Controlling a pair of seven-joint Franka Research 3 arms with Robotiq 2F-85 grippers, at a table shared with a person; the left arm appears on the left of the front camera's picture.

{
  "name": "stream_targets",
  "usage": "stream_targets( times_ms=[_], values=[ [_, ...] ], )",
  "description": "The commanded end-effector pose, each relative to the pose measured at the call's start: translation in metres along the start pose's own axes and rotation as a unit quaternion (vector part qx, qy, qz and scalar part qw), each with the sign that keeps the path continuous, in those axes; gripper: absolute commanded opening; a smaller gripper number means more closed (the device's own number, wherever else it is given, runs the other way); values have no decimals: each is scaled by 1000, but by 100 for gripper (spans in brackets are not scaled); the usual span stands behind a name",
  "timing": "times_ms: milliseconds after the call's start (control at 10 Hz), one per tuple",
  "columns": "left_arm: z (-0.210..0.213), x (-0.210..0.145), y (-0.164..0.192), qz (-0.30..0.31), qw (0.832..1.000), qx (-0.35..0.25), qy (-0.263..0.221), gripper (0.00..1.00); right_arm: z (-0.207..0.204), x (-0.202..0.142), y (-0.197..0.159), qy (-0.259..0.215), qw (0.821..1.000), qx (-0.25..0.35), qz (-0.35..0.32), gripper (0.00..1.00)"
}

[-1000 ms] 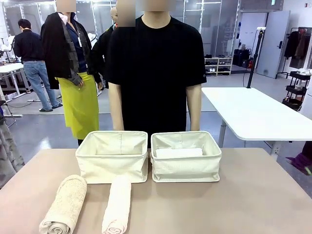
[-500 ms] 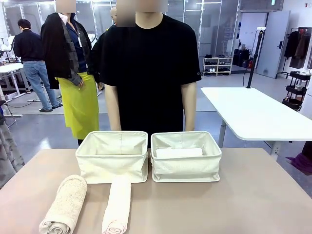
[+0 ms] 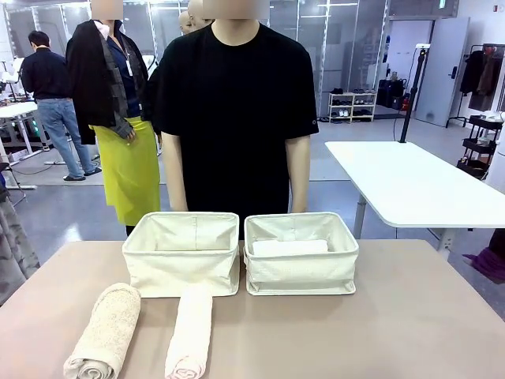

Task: Divide the towels into two baskets.
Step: Pick up one hotel-folded towel from the bottom of the table and place it in the Fabric basket indicated by the person.

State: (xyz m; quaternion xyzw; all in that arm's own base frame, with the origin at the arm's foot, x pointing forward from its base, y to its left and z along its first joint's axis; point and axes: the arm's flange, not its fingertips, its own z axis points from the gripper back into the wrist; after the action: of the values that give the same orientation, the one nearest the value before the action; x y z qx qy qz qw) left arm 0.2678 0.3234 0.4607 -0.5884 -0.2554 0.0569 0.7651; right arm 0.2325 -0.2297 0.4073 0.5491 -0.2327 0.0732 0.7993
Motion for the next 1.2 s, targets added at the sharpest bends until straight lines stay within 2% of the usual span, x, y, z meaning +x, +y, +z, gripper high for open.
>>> stream_targets(
  times_ms=[0,1100],
  values=[
    [3,-1,-2,-4,1000,-4,-3,100,2,-1,6,-4,1000,3,8,100],
    [3,-1,-2,-4,1000,-4,-3,100,2,-1,6,-4,1000,3,8,100]
  ],
)
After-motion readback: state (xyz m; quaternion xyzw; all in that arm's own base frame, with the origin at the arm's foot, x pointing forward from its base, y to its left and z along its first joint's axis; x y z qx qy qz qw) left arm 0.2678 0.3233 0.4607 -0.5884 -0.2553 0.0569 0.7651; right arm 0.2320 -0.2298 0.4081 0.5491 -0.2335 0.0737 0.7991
